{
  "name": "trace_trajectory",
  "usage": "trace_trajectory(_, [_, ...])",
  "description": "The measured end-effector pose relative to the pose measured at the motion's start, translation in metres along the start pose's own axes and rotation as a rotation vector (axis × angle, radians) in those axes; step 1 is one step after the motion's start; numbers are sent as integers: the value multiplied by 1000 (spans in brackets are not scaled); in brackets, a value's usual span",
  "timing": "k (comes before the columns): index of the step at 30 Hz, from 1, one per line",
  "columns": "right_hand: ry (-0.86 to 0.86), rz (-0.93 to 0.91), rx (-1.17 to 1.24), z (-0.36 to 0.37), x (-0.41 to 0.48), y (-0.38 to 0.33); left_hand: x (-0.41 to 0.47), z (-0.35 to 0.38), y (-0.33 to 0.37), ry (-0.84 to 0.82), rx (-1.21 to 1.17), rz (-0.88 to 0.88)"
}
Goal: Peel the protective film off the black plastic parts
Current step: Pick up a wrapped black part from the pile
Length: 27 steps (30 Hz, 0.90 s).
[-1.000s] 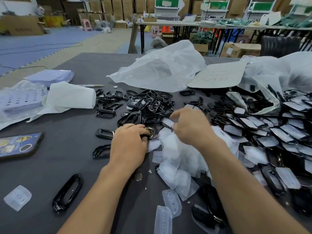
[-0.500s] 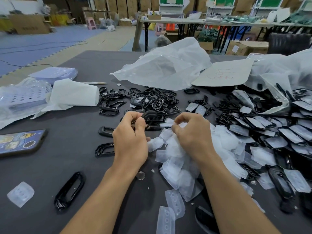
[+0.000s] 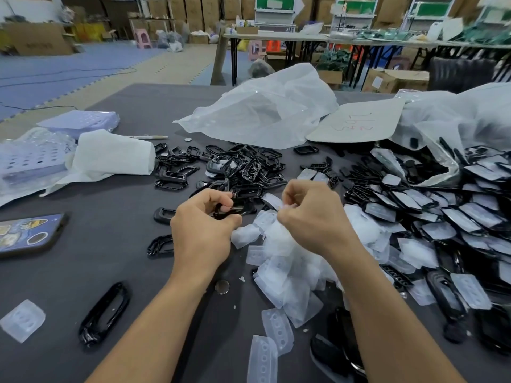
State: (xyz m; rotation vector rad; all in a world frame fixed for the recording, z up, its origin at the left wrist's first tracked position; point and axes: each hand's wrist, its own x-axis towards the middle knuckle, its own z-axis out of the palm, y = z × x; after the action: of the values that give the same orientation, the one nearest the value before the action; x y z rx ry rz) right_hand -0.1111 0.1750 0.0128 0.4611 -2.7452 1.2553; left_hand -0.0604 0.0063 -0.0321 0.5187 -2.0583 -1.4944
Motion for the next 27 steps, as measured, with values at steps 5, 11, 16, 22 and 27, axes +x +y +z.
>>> trace_trajectory(5, [-240,-47,-135,6,-8,-4,1,3,-2,-87,-194,-73])
trace_trajectory(11, [205,237,-359,-40,31,22,1,4,-3,-126,-353,-151])
trace_trajectory(16, [0,426,-781,-64,49,63,-2,4,1,-165,-342,-142])
trace_trajectory(22, [206,206,-737,-51,44,76,-4,6,5,-196,-272,-105])
trace_trajectory(27, [273,134,-553,-49,33,64,-5,6,6,-210,-242,-105])
